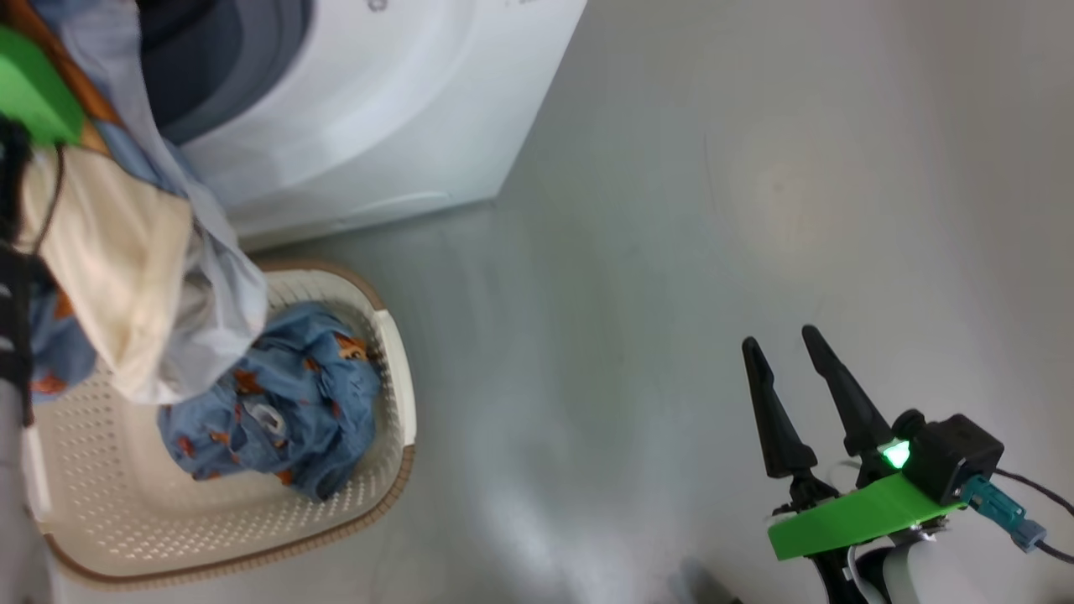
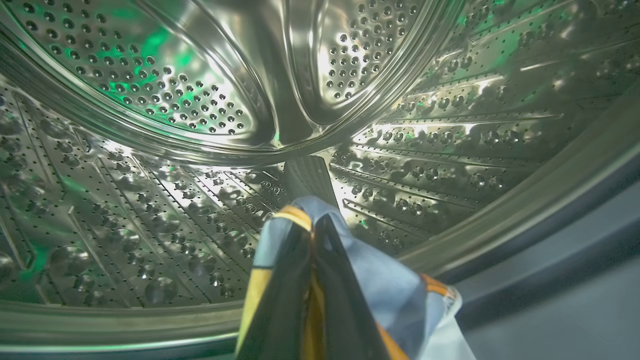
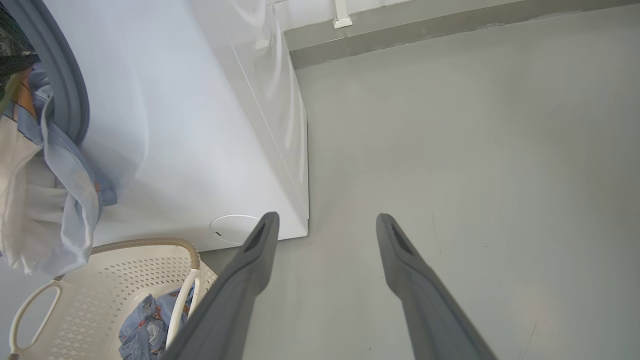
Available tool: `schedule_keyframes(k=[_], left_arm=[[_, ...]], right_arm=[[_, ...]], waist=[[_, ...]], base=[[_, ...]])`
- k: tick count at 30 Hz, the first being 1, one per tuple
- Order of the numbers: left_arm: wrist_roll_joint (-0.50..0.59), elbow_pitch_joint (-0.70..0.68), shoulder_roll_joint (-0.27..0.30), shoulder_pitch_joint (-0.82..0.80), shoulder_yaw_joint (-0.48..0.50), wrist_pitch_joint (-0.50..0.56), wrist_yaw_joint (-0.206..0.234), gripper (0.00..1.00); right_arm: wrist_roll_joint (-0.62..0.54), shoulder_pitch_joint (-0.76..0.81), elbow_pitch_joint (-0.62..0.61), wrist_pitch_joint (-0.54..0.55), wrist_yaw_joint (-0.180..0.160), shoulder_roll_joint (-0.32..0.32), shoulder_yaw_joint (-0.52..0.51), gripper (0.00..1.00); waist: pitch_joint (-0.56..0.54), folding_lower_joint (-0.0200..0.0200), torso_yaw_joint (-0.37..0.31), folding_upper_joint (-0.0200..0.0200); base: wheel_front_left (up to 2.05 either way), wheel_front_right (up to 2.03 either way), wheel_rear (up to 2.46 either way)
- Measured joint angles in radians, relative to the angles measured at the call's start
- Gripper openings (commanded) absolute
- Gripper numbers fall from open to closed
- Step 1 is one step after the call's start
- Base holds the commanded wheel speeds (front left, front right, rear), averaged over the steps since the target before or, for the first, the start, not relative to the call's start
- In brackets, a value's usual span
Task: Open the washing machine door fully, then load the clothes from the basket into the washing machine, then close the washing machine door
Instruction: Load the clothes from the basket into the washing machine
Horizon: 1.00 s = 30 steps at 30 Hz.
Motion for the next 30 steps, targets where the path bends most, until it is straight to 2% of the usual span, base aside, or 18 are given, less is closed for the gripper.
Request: schedule_keyframes(k=[13,19,22,28,30], left_arm=[[0.018,0.093,0.015,-0.174,-0.029,-0.066,0.037,0.00],[0.037,0.093,0.016,-0.227,-0.050,-0.149,0.062,0.00],[0.058,0.031,0.029,-0.249,-0.067,-0.172,0.072,0.00],[0.098,-0.292,0.066,-0.245,-0.078,-0.179,0.082,0.00],[0.091,-0.311,0.069,-0.209,-0.064,-0.179,0.082,0.00]], right_arm=[[0.013,-0.033,-0.011,0.000,0.000,0.001,0.038,1.00],[0.016,-0.054,-0.006,0.000,0.000,0.002,0.056,1.00],[0.029,-0.065,-0.005,0.000,0.000,0.002,0.074,1.00],[0.042,-0.074,-0.002,0.000,0.000,0.002,0.087,1.00],[0.043,-0.077,0.005,0.000,0.000,0.002,0.086,1.00]], waist=[[0.147,0.0000,-0.013,0.0000],[0.177,0.0000,-0.012,0.0000],[0.181,0.0000,-0.017,0.0000],[0.194,0.0000,-0.034,0.0000],[0.193,0.0000,-0.038,0.0000]], base=[[0.00,0.00,0.00],[0.00,0.00,0.00],[0.00,0.00,0.00],[0.00,0.00,0.00],[0.00,0.00,0.00]])
